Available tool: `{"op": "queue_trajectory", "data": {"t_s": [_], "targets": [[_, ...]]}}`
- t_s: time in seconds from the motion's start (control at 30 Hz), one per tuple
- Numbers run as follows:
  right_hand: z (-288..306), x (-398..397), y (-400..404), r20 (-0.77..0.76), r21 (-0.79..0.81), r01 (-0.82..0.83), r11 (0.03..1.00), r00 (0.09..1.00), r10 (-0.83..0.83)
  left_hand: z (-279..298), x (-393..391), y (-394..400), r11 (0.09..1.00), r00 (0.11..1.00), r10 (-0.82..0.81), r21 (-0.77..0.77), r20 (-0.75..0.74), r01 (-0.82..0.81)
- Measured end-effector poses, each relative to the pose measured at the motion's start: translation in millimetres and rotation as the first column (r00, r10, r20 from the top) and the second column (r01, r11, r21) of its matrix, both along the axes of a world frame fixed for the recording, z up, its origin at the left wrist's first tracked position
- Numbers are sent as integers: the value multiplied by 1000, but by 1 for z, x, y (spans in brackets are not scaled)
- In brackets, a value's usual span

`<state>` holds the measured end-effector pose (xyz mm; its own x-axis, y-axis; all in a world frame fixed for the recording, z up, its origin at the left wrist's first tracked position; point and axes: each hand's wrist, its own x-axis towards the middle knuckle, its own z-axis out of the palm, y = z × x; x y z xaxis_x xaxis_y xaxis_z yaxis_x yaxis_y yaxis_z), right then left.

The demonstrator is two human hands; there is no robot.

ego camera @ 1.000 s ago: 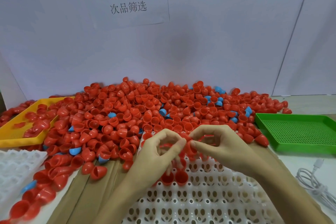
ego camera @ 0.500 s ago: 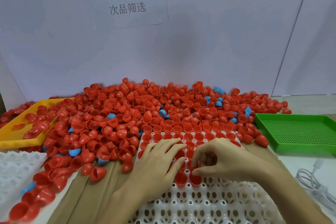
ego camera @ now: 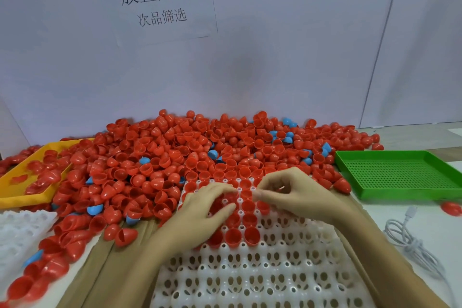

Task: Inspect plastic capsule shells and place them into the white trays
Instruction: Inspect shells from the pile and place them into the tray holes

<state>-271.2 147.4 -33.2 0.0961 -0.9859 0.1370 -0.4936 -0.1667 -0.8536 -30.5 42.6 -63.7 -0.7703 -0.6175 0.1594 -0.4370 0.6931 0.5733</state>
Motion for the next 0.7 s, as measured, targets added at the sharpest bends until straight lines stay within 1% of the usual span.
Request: {"op": "queue_trajectory", "data": {"t_s": [0.07, 0.13, 0.2, 0.3, 0.37, 0.4, 0.47, 0.53, 0.6, 0.63, 0.7], "targets": [[2, -4, 1, 78, -14, 42, 999, 996, -41, 10, 0, -7, 997, 993, 37, 66, -109, -30], [3, -7, 2, 163, -53, 87, 995, 984, -78, 20, -5, -19, 993, 983, 94, 85, -156, -81], [4, -9, 2, 249, -88, 150, 985, 960, -124, 29, -15, -37, 989, 976, 147, 47, -163, -141], [2, -12, 0, 329, -101, 218, 971, 928, -174, 38, -35, -66, 971, 969, 217, -77, -120, -227], [0, -13, -2, 347, -105, 241, 965, 918, -191, 39, -47, -86, 950, 971, 237, -201, -32, -238], [-1, -13, -3, 353, -107, 247, 963, 915, -196, 39, -52, -97, 935, 970, 239, -281, 41, -218], [-3, -14, -4, 364, -104, 258, 960, 908, -205, 37, -59, -115, 901, 950, 227, -416, 213, -122], [-4, -14, -5, 368, -99, 264, 960, 906, -211, 33, -62, -129, 894, 908, 184, -447, 376, 4], [-4, -15, -6, 364, -98, 261, 960, 907, -210, 26, -66, -135, 903, 856, 156, -422, 492, 79], [-4, -16, -6, 363, -99, 259, 961, 908, -207, 24, -68, -136, 910, 845, 157, -407, 511, 77], [-4, -15, -6, 366, -104, 253, 962, 909, -199, 18, -71, -138, 911, 856, 177, -409, 486, 44]]}}
